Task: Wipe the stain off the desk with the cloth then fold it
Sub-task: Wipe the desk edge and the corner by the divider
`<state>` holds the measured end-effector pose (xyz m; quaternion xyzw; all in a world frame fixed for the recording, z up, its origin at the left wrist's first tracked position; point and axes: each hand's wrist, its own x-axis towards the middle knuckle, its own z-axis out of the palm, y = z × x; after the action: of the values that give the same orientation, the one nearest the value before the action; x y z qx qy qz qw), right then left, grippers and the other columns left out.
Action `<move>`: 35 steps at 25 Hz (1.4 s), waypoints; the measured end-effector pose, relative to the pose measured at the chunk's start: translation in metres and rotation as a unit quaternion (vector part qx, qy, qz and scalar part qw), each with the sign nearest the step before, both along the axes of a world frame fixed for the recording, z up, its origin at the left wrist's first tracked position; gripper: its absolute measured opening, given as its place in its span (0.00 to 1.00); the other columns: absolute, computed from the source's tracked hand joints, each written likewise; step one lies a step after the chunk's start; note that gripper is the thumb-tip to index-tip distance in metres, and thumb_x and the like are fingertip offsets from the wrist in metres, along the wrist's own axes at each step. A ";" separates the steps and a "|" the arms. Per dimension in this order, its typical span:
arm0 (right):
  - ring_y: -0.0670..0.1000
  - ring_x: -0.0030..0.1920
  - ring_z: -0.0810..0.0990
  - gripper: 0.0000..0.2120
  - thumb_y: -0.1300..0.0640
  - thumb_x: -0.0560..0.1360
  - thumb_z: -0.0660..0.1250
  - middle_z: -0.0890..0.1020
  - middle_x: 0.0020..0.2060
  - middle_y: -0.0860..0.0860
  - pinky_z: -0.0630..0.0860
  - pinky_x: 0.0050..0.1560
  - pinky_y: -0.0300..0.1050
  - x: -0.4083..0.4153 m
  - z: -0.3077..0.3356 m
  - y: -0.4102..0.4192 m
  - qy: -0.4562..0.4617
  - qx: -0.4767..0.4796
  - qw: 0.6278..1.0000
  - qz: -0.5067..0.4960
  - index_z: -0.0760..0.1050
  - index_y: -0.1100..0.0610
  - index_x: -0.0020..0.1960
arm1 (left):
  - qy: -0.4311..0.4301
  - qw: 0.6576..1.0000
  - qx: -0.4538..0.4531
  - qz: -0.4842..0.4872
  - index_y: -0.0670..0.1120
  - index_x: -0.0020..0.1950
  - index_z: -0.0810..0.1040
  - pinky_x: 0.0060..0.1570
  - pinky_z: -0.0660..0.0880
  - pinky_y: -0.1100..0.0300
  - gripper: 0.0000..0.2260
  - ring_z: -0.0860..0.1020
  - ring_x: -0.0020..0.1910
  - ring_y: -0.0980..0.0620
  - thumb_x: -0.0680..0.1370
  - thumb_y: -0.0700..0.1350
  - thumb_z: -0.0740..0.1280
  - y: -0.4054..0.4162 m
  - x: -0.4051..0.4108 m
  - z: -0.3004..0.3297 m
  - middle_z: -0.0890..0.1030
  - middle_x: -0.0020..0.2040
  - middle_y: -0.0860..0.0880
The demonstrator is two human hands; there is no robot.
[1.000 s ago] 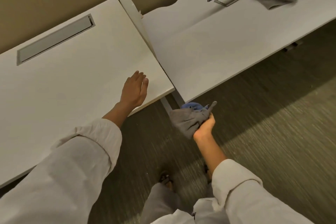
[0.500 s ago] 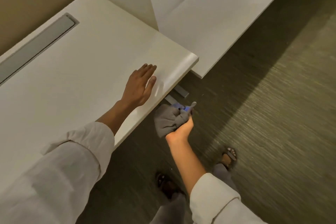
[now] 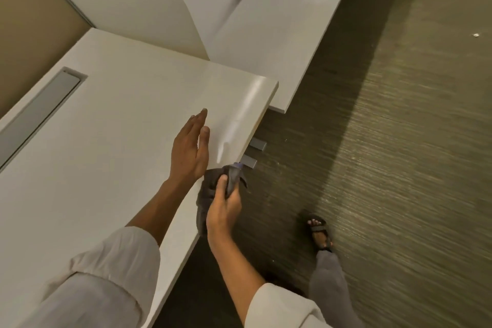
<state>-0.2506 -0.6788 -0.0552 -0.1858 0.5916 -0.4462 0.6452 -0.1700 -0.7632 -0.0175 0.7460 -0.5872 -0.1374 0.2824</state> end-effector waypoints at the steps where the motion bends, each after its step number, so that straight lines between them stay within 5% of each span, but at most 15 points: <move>1: 0.37 0.62 0.75 0.21 0.45 0.80 0.62 0.77 0.65 0.42 0.70 0.59 0.26 0.006 -0.002 0.004 0.067 -0.044 0.997 0.014 0.69 0.45 0.72 | 0.009 1.000 0.000 0.000 0.54 0.77 0.63 0.74 0.59 0.53 0.22 0.63 0.76 0.50 0.84 0.56 0.49 -0.002 0.001 0.000 0.67 0.76 0.52; 4: 0.42 0.67 0.68 0.30 0.44 0.78 0.62 0.73 0.70 0.48 0.60 0.64 0.25 0.023 -0.004 0.001 0.242 -0.082 0.967 -0.011 0.64 0.56 0.76 | 0.044 0.999 -0.013 -0.006 0.53 0.76 0.64 0.74 0.62 0.49 0.24 0.64 0.76 0.50 0.83 0.58 0.48 -0.015 0.001 0.002 0.68 0.76 0.52; 7: 0.45 0.63 0.71 0.28 0.47 0.77 0.63 0.78 0.66 0.54 0.69 0.64 0.41 0.033 -0.008 -0.011 0.307 -0.104 0.944 -0.061 0.69 0.60 0.73 | 0.051 0.998 -0.027 -0.033 0.52 0.76 0.66 0.74 0.63 0.50 0.23 0.64 0.76 0.51 0.83 0.57 0.50 -0.038 0.004 0.008 0.69 0.75 0.51; 11: 0.49 0.63 0.72 0.26 0.51 0.77 0.64 0.78 0.66 0.57 0.70 0.61 0.46 0.038 -0.013 -0.015 0.369 -0.114 0.920 -0.065 0.68 0.61 0.72 | 0.030 0.998 -0.005 -0.046 0.51 0.75 0.67 0.74 0.63 0.51 0.22 0.63 0.76 0.52 0.83 0.55 0.50 -0.050 0.014 0.003 0.69 0.75 0.51; 21: 0.59 0.70 0.72 0.27 0.57 0.80 0.64 0.69 0.73 0.58 0.64 0.65 0.43 0.007 -0.015 -0.123 0.404 -0.120 0.907 -0.004 0.62 0.60 0.77 | 0.001 0.997 0.044 -0.058 0.44 0.76 0.64 0.74 0.62 0.49 0.26 0.63 0.76 0.48 0.82 0.55 0.47 -0.081 0.010 -0.016 0.66 0.76 0.46; 35: 0.64 0.67 0.74 0.32 0.55 0.80 0.63 0.61 0.77 0.59 0.79 0.59 0.58 -0.024 -0.018 -0.224 0.436 -0.112 0.888 0.087 0.54 0.59 0.79 | 0.014 0.999 0.035 0.018 0.45 0.76 0.64 0.74 0.62 0.47 0.25 0.63 0.76 0.48 0.82 0.53 0.48 -0.130 -0.012 0.004 0.67 0.76 0.46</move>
<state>-0.2743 -0.9027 -0.0733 -0.4837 0.7410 -0.3255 0.3331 -0.1818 -0.8929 -0.0140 0.7637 -0.5647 -0.1631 0.2670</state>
